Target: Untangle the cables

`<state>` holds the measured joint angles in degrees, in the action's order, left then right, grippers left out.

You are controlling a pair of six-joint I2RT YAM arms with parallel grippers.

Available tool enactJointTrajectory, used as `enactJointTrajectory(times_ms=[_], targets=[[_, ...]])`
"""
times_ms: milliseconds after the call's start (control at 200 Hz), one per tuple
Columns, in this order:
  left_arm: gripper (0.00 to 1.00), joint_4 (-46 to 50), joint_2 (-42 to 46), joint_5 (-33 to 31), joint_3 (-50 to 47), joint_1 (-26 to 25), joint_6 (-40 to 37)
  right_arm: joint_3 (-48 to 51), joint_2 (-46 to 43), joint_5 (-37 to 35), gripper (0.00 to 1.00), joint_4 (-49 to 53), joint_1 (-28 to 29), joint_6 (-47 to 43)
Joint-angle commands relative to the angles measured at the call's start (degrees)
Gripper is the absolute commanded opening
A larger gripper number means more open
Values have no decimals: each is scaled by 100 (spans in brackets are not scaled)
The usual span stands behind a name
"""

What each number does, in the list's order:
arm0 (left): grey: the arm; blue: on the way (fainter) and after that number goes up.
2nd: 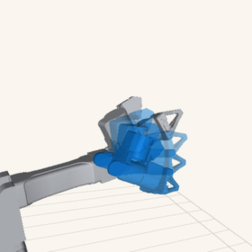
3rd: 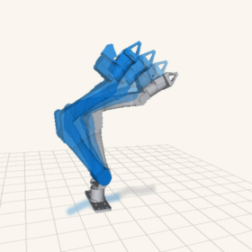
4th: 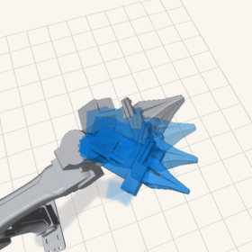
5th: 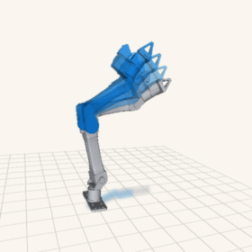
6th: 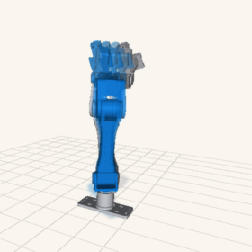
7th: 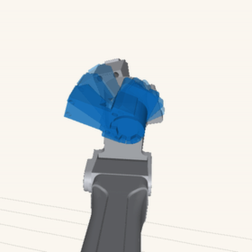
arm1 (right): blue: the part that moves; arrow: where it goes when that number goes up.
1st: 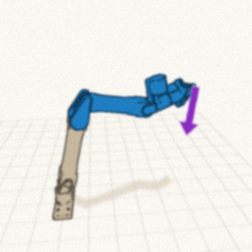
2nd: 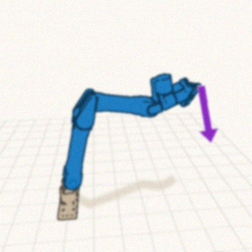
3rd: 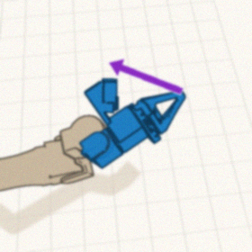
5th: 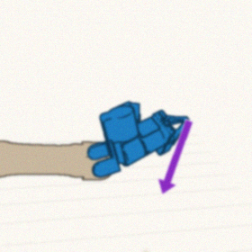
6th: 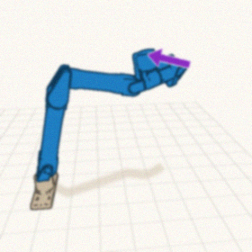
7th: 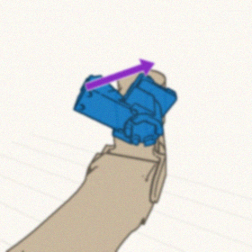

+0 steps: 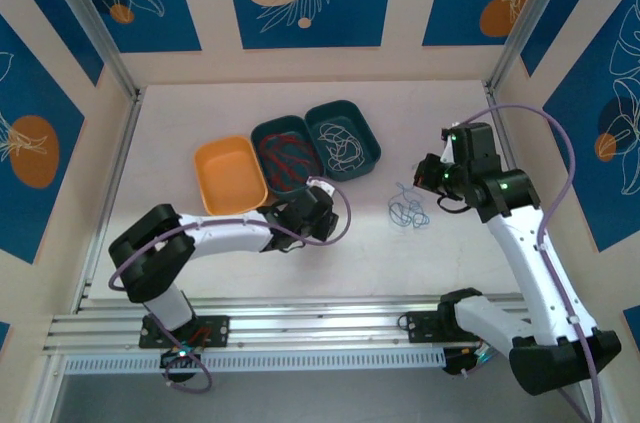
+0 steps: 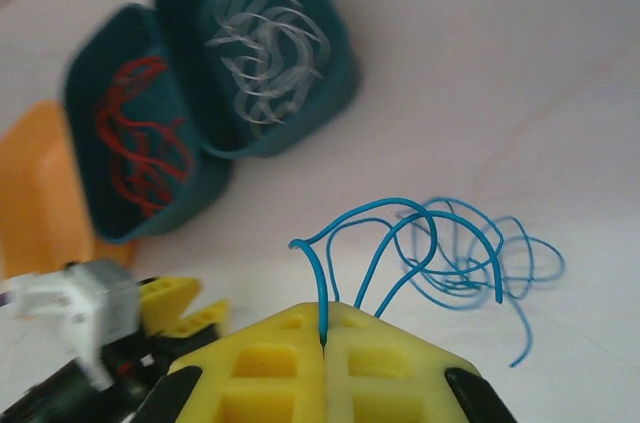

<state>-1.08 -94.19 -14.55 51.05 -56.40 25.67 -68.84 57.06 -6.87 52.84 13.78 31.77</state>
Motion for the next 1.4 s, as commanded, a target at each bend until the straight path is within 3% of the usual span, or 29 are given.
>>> enactJointTrajectory(times_ms=[0, 140, 335, 540, 835, 930, 1260, 1395], targets=[[53, -654, 307, 271, -184, -46, -132, -367, -178, 747, 0, -48, 108, -370], [73, -1293, 635, 592, -422, -28, -172, -558, -190, 1278, 0, -94, 213, -629], [79, -1641, 935, 655, -631, -11, -332, -801, -164, 1480, 0, -222, 348, -797], [94, -2256, 1240, 744, -1001, -11, -484, -1163, -111, 1608, 0, -230, 446, -866], [92, -3538, 1161, 1041, -1109, -11, -1265, -1683, -46, 2185, 0, -465, 584, -868], [88, -3438, 1030, 1095, -828, -11, -1501, -1758, -53, 2268, 0, -542, 598, -839], [87, -3397, 517, 1150, -155, -11, -2014, -1815, -39, 2555, 0, -776, 626, -673], [79, -3468, 251, 1224, -5, -11, -1939, -1913, -43, 2649, 0, -817, 639, -652]])
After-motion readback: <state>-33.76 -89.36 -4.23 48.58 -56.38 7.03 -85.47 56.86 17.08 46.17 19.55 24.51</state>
